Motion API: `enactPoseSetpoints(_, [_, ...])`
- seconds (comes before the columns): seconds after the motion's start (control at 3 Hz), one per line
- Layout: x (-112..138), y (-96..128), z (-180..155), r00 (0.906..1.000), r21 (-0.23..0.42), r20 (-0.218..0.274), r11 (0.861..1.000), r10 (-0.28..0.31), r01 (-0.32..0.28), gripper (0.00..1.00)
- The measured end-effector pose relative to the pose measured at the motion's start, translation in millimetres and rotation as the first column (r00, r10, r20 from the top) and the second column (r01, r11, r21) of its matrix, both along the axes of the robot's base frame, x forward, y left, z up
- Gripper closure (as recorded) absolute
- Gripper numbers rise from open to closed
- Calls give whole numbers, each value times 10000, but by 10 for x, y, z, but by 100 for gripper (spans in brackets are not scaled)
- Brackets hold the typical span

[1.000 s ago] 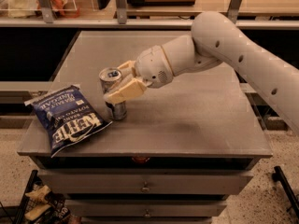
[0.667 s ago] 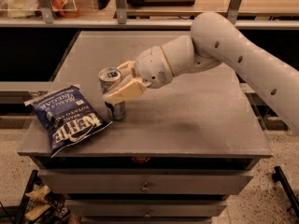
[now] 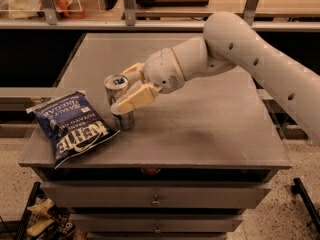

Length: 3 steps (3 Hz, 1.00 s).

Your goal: Move redbull can near blue chip bag

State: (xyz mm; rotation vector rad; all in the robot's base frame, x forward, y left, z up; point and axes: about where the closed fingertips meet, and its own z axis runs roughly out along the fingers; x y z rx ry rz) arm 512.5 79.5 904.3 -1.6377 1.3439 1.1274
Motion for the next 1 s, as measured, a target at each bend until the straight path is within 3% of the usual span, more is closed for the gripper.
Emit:
enactPoseSetpoints(0.33, [4,-1,0,10000,-21,-15,10000,53,-53,0])
enactPoseSetpoints(0.67, [7,-51,-12,9999,-176,-31,9998,117,-117,0])
enactPoseSetpoints(1.0, [30,-260,-51,9993,-573,-39,9977,365,-366,0])
